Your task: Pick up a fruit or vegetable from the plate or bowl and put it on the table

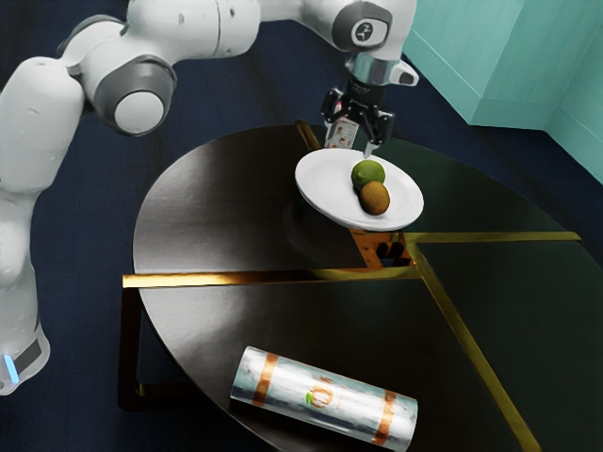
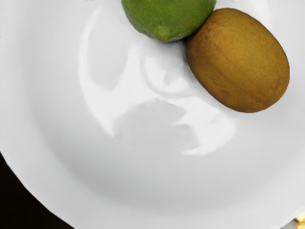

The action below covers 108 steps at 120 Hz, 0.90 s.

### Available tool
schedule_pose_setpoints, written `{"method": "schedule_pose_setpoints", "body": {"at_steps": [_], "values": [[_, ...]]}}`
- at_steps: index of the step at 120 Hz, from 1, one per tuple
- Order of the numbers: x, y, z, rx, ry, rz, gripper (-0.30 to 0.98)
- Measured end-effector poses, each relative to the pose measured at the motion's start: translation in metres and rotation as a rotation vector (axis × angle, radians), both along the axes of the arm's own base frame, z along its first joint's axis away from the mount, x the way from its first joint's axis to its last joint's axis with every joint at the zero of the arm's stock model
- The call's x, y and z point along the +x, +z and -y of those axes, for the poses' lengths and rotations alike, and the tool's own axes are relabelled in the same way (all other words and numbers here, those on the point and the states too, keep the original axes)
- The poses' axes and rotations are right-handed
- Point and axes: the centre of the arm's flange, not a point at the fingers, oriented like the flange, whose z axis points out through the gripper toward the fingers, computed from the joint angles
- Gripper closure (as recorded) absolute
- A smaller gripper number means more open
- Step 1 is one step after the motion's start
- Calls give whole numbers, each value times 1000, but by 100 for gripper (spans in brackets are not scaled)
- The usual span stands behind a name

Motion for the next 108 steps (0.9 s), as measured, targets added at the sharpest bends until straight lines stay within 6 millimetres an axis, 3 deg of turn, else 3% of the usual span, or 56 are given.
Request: {"method": "schedule_pose_setpoints", "body": {"at_steps": [14,43,64,82,94,108], "values": [[15,-30,-19,8,94,6,0],[42,-55,-20,-3,201,117,0],[70,-91,-38,23,328,133,0],[94,-98,-35,37,404,150,0],[94,-97,-36,32,456,143,0],[95,-88,-18,35,495,145,0]]}}
